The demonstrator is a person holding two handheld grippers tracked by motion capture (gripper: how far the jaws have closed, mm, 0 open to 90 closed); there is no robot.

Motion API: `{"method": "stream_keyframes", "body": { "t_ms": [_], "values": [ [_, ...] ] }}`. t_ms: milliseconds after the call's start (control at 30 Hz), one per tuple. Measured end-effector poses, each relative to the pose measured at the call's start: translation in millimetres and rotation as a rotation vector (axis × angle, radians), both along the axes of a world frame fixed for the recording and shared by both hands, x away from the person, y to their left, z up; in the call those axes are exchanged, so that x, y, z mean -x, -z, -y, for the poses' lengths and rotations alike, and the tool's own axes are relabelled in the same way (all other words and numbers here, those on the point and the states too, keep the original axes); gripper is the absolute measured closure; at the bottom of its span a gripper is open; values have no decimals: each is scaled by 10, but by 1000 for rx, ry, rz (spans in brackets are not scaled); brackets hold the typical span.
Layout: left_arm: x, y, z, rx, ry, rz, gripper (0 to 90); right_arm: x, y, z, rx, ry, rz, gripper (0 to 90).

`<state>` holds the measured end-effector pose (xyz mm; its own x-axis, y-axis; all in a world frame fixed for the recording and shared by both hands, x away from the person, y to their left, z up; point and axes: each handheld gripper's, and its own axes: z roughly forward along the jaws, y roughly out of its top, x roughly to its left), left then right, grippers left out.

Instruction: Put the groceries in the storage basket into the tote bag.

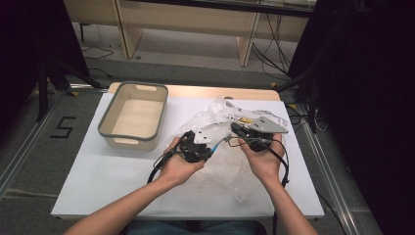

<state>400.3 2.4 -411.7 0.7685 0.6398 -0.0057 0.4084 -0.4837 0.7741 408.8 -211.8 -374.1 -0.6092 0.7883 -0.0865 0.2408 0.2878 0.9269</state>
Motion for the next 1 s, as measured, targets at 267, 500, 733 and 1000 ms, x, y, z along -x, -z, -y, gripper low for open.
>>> {"method": "stream_keyframes", "body": {
  "t_ms": [267, 500, 733, 1000],
  "values": [
    [-63, 26, 78, -16, -11, 3, 818, 2, 2, -7, 2, -4, 2, 900],
    [-118, 53, 142, -27, -23, 11, 818, 5, 2, -8, 1, -5, 0, 900],
    [-165, 53, 188, -31, -27, 17, 818, 6, 1, -6, 0, -4, -1, 900],
    [-212, 96, 267, -55, -32, 39, 818, 7, 4, -14, 0, -6, -4, 900]
  ]
}}
